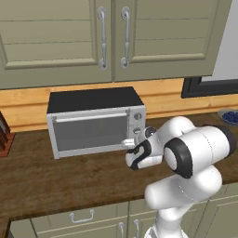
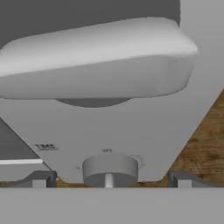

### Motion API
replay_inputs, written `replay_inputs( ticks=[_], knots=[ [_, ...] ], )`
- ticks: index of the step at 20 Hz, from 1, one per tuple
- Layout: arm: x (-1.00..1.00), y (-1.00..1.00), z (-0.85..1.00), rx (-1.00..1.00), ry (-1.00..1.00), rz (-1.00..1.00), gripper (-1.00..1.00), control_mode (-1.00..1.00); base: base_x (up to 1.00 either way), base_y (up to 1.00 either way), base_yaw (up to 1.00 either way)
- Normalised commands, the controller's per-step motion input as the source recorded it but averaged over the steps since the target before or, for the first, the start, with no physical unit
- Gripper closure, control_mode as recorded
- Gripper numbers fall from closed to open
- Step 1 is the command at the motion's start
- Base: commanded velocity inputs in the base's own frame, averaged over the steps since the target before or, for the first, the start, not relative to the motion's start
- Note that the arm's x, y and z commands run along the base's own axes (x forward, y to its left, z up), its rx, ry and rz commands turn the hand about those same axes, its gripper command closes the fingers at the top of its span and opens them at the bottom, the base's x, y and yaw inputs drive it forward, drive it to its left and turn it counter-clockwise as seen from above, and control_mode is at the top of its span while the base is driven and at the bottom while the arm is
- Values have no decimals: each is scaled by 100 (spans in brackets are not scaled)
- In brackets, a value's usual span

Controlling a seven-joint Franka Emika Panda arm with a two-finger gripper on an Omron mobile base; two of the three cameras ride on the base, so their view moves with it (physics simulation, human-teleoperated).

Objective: Pick up the kebab skewer and baguette bread, and place them inside the toaster oven. Close the toaster oven door and start by setting the timer.

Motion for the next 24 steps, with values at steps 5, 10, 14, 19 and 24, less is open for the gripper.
replay_inputs(
  ticks=[5,10,14,19,24],
  knots=[
    [0,0,-10,0,0,0,-100,-100,0,0,0],
    [1,0,-1,0,0,0,-100,-100,0,0,0],
    [4,0,-4,0,0,0,-100,-100,0,0,0],
    [2,0,-1,0,-1,0,-100,-100,0,0,0],
    [0,0,0,0,0,0,-100,-100,0,0,0]
  ],
)
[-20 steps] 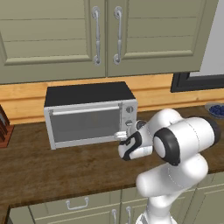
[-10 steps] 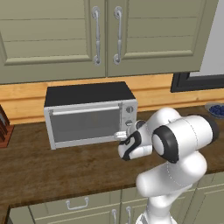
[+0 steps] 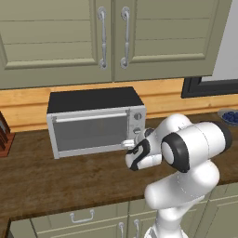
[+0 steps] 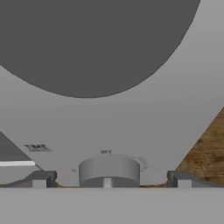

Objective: Pick up the kebab skewer and baguette bread, and place them inside the toaster oven. Close the toaster oven door and start by setting the timer.

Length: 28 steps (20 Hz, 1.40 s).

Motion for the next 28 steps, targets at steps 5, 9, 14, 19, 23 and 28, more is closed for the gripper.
replay_inputs(
  ticks=[5,9,14,19,23,28],
  knots=[
    [0,0,0,0,0,0,100,-100,0,0,0],
    [0,0,0,0,0,0,100,-100,0,0,0],
    [0,0,0,0,0,0,100,-100,0,0,0],
    [0,0,-2,0,0,0,100,-100,0,0,0],
    [0,-1,0,7,0,0,100,-100,0,0,0],
    [0,0,-5,13,-1,1,100,-100,0,0,0]
  ],
)
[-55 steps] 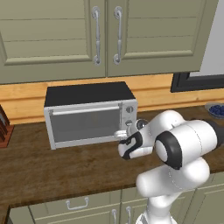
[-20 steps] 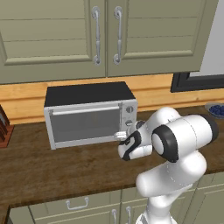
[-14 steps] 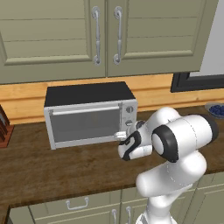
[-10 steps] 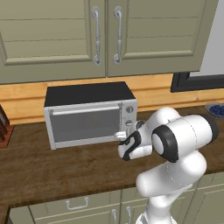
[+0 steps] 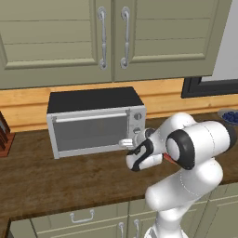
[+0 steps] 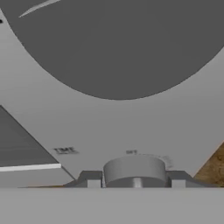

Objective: Pick up the kebab skewer and baguette bread, and place them inside the toaster oven. Close the toaster oven door and start by setting the timer.

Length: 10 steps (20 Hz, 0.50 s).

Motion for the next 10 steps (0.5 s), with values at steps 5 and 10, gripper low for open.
replay_inputs(
  ticks=[5,10],
  knots=[
    [0,-2,-2,17,-1,6,100,-100,0,0,0],
    [0,-1,0,16,0,6,100,-100,0,0,0]
  ],
)
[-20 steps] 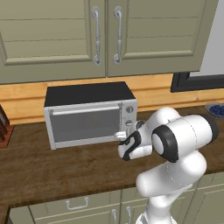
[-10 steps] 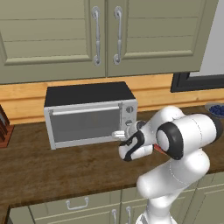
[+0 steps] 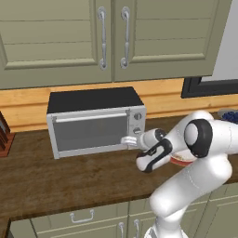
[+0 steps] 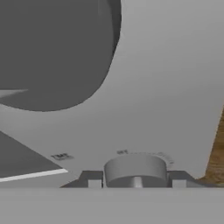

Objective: Pick up the kebab skewer and baguette bread, and place them inside the toaster oven. Close the toaster oven door and start by setting the timer.

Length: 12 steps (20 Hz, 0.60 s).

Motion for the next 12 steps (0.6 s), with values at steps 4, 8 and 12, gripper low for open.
replay_inputs(
  ticks=[4,8,12],
  knots=[
    [0,0,0,15,0,5,100,-100,0,0,0],
    [0,-2,0,15,0,6,100,-100,0,0,0],
    [0,-7,0,16,0,8,100,-100,0,0,0]
  ],
)
